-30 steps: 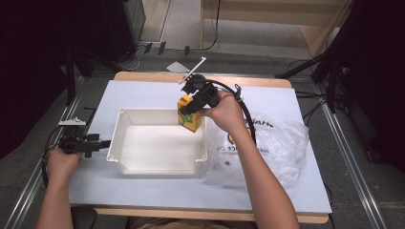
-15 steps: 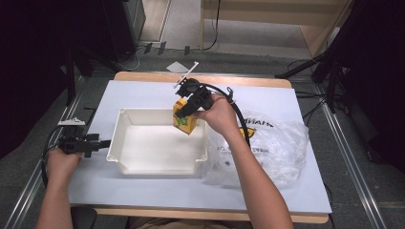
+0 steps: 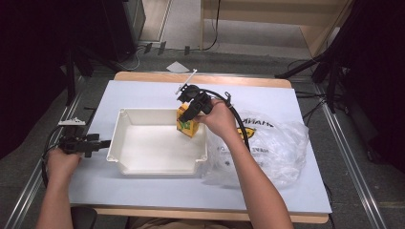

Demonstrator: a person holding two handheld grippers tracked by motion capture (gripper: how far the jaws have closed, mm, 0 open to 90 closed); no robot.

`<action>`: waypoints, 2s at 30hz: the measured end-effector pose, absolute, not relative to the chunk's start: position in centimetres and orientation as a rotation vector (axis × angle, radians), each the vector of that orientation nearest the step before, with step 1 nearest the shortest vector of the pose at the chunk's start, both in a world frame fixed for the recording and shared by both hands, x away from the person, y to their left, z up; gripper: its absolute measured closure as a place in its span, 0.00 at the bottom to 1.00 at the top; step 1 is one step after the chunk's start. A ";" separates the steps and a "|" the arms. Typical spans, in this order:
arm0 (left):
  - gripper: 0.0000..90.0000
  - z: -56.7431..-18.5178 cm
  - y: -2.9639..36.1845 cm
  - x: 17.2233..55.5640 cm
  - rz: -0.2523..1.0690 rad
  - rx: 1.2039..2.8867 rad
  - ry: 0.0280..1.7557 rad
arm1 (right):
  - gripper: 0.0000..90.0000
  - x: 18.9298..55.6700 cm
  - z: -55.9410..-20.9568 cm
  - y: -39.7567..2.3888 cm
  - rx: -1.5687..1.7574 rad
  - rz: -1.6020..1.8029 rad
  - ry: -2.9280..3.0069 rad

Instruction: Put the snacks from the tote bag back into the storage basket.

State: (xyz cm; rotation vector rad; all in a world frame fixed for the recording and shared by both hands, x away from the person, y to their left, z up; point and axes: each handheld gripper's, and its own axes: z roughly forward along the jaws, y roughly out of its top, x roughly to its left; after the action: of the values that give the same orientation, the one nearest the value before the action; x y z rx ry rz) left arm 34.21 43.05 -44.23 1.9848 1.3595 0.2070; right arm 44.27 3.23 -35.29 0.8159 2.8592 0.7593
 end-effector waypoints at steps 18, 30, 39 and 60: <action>0.27 -44.2 43.1 34.2 0.207 1.977 1.359 | 0.59 44.9 -36.8 2.8 0.847 0.689 2.872; 0.27 -44.3 43.0 34.2 0.203 1.984 1.360 | 0.59 45.0 -37.5 3.0 0.850 0.661 2.883; 0.27 -44.3 42.8 34.3 0.201 1.988 1.352 | 0.58 45.1 -37.8 3.0 0.851 0.694 2.880; 0.27 -44.3 42.7 34.3 0.197 1.992 1.353 | 0.52 44.6 -35.8 2.1 0.888 0.859 2.847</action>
State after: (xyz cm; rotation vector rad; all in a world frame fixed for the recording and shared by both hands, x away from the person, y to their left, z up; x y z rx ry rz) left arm 34.32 42.74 -44.33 1.9915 1.3532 0.1974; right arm 44.63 2.07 -35.82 0.8876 2.8465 0.8587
